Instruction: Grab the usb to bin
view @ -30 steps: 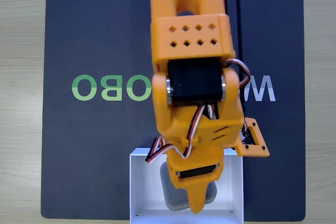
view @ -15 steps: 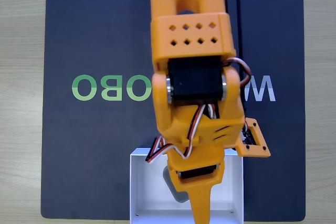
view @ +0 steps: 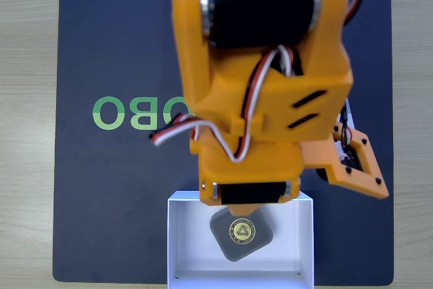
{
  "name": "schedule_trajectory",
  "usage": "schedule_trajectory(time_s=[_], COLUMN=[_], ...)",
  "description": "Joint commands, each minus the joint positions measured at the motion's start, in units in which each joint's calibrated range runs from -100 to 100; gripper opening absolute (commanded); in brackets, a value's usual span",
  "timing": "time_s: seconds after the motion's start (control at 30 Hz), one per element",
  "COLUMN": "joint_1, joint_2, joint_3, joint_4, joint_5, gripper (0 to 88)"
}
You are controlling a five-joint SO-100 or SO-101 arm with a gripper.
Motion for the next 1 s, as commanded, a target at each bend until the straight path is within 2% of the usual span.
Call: schedule_trajectory(time_s=[0.0,0.2,0.37,0.57,0.8,0.97], joint_1=[1.4,3.9,7.2,7.3,4.5,5.0], joint_2=[-11.6,-29.0,-46.6,-67.6,-89.6,-105.6], joint_3=[0.9,16.3,39.3,71.9,108.0,126.7], joint_4=[2.7,6.7,4.6,-4.1,-19.4,-22.0], joint_5=[-1.8,-2.1,-1.9,-1.5,-1.5,-0.9], gripper=[2.7,2.7,2.7,3.3,2.9,3.5])
